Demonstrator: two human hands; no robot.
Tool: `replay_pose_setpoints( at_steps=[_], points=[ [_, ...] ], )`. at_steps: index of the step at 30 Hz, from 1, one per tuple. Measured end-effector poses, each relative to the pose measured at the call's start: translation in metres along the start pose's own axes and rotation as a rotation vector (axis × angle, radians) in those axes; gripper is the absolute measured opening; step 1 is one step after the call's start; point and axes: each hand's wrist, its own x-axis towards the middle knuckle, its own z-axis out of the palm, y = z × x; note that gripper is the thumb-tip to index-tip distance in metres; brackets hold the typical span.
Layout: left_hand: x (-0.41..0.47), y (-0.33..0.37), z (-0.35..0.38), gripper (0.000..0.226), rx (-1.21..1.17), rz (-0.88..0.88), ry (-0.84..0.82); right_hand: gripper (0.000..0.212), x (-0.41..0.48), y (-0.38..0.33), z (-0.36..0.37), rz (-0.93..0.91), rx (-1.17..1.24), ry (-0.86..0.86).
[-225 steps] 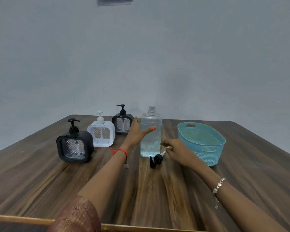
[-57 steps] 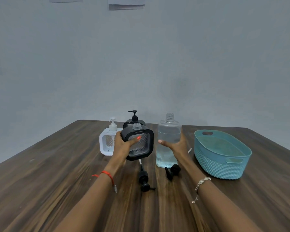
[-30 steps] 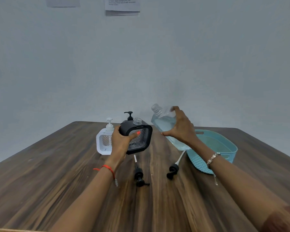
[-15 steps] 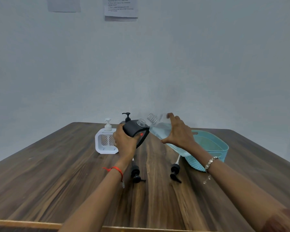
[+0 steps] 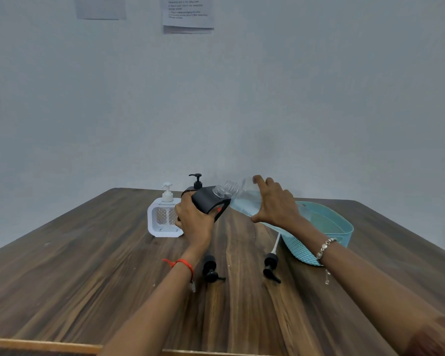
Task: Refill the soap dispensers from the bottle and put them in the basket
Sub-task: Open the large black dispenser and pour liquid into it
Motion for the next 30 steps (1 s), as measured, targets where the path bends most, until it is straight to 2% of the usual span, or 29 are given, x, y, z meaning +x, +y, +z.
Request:
replay_pose_setpoints(
  at_steps=[30],
  points=[
    [-0.0068,-0.0089,0.0035,0.054,-0.002,-0.017,0.016,0.096,0.0034,-0.001,-0.005,-0.051,-0.163,-0.035]
  ],
)
